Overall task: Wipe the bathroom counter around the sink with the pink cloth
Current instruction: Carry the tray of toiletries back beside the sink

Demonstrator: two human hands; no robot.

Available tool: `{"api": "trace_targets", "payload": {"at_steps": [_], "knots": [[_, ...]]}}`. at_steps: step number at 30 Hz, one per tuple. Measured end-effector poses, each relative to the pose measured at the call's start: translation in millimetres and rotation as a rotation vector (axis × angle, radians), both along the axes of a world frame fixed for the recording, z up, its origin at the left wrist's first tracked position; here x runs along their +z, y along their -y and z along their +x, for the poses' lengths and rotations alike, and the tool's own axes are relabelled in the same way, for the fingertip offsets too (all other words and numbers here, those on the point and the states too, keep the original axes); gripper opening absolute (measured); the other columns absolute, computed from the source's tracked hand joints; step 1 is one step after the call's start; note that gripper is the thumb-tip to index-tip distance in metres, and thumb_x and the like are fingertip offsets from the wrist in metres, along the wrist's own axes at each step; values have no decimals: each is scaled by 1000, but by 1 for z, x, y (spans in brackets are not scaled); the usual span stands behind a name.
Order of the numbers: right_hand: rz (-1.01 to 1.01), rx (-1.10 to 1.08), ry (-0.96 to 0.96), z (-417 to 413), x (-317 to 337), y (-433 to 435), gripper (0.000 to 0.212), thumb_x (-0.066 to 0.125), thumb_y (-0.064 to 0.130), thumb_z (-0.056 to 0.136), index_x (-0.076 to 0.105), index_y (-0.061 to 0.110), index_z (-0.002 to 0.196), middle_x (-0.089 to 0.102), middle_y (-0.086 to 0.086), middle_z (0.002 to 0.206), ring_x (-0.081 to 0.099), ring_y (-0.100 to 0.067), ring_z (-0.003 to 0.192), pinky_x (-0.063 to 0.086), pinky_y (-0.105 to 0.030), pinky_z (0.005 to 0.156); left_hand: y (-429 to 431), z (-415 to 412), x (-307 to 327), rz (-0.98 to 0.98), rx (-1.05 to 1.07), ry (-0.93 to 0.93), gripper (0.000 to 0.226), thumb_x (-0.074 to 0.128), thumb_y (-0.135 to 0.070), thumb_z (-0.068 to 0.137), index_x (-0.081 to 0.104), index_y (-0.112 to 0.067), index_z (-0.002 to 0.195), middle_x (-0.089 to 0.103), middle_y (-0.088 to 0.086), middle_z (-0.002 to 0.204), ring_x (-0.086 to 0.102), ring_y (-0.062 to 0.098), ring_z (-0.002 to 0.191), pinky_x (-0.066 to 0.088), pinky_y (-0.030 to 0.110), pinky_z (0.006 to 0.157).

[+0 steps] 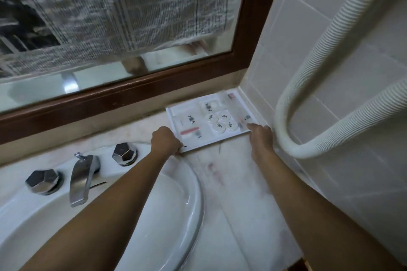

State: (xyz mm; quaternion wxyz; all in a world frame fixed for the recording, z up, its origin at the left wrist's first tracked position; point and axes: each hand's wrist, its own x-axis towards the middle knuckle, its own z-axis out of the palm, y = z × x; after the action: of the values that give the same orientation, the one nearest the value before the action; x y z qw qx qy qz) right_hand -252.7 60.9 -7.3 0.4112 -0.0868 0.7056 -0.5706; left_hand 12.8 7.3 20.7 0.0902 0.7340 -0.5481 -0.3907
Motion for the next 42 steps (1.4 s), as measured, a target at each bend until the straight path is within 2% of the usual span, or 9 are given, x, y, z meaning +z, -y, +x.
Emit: {"api": "trace_targets", "payload": {"at_steps": [10, 18, 22, 27, 30, 31, 32, 34, 42], "knots": [[140, 3, 8, 10, 0, -7, 16, 64, 5, 89, 52, 15, 92, 50, -2, 80, 41, -15, 64, 39, -25, 59, -1, -19, -11, 13, 21, 14, 20, 77, -3, 70, 59, -11, 68, 61, 5, 79, 64, 30, 84, 55, 32, 69], [144, 235, 118, 17, -3, 12, 25, 60, -1, 85, 46, 18, 77, 39, -2, 74, 34, -14, 72, 36, -32, 75, -9, -33, -21, -43, 60, -129, 46, 70, 0, 82, 69, -11, 126, 72, 16, 120, 65, 34, 118, 57, 37, 94], [182, 270, 117, 7, -1, 23, 20, 62, 0, 78, 49, 16, 74, 39, -2, 70, 34, -17, 76, 35, -35, 79, -3, -35, -21, -45, 55, -160, 29, 63, 3, 82, 73, -20, 97, 73, 15, 109, 64, 37, 119, 51, 33, 87], [188, 336, 118, 2, 1, 15, 21, 57, -2, 80, 49, 17, 82, 49, -2, 71, 41, -16, 69, 40, -32, 78, -10, -24, -19, -46, 92, -236, 58, 64, -9, 88, 57, -12, 146, 77, 7, 109, 67, 27, 118, 54, 38, 101], [178, 382, 67, 2, 7, 3, 49, 55, -3, 88, 22, 11, 121, 51, -5, 83, 43, -18, 78, 42, -31, 78, -20, -20, -10, -119, 99, -242, 44, 62, -15, 92, 63, -16, 137, 71, -2, 91, 65, 23, 102, 49, 29, 83], [172, 405, 34, 2, 9, 0, 47, 56, -2, 90, 35, -2, 131, 54, -5, 87, 46, -18, 79, 45, -31, 80, -23, -17, -6, -151, 100, -240, 40, 62, -17, 93, 65, -18, 133, 69, -4, 88, 64, 22, 96, 46, 28, 78], [179, 427, -14, 2, 10, -3, 49, 58, 1, 91, 36, 37, 114, 58, -3, 91, 51, -16, 78, 48, -31, 83, -28, -13, -1, -180, 102, -238, 37, 62, -19, 93, 67, -19, 129, 69, -5, 88, 63, 21, 94, 44, 28, 77], [165, 493, -82, 5, 16, -12, 51, 62, 5, 91, 57, 14, 141, 62, 0, 99, 59, -14, 83, 52, -34, 94, -38, -3, 10, -231, 99, -236, 28, 64, -22, 93, 72, -21, 119, 71, -4, 96, 66, 23, 98, 46, 30, 79], [31, 721, -269, 35, 56, -56, 34, 65, 8, 93, 69, 24, 123, 65, -1, 131, 66, -19, 116, 51, -48, 111, -122, 59, 59, -396, 184, -164, 12, 66, -26, 95, 73, -21, 103, 68, -13, 95, 64, 12, 91, 44, 25, 74]]}}
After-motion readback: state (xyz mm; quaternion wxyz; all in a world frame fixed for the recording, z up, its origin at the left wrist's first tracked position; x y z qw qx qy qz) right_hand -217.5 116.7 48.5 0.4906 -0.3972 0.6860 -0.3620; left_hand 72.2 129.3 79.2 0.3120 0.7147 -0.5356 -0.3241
